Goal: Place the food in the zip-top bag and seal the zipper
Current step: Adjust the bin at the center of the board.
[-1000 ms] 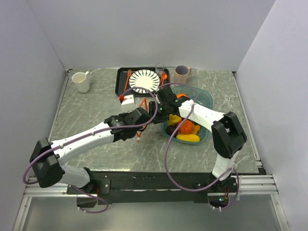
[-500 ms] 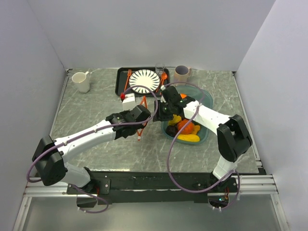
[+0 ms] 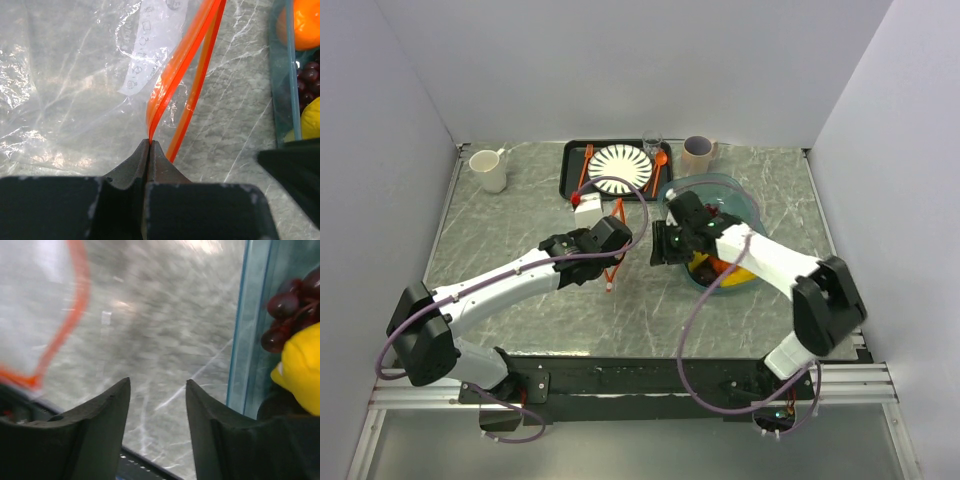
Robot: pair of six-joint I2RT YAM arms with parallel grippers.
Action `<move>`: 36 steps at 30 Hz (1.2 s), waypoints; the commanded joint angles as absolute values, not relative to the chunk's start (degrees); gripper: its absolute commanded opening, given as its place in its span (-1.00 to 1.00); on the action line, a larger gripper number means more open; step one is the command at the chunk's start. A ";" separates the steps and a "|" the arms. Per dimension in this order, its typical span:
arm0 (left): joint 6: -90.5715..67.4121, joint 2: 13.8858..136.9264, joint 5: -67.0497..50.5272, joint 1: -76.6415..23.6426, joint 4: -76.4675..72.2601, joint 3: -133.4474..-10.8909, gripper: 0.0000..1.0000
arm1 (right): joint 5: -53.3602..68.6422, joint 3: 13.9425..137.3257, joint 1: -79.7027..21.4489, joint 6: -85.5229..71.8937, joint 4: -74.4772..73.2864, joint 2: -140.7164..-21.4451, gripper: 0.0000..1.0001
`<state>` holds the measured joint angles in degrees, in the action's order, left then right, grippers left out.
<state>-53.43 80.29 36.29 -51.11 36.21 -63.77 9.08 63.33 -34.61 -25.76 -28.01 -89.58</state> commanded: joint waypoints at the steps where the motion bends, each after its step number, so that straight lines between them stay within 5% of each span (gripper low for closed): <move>1: -51.95 78.57 35.25 -50.89 34.45 -65.92 -0.99 | 5.30 67.49 -32.70 -26.45 -27.33 -79.90 0.28; 6: -52.56 78.49 34.81 -50.98 34.45 -65.74 -0.99 | -1.48 69.00 -27.17 -27.42 -28.56 -77.26 0.51; 14: -52.29 77.78 34.45 -50.98 34.37 -65.39 -0.99 | 1.67 64.78 -12.49 -26.28 -28.30 -80.86 0.44; 26: -52.03 78.13 34.01 -50.98 34.63 -65.48 -0.99 | -4.14 49.15 -11.42 -29.18 -24.79 -70.96 0.38; 36: -51.24 78.57 33.40 -50.98 34.19 -66.09 -0.99 | -4.31 47.72 -11.34 -27.69 -29.53 -64.87 0.34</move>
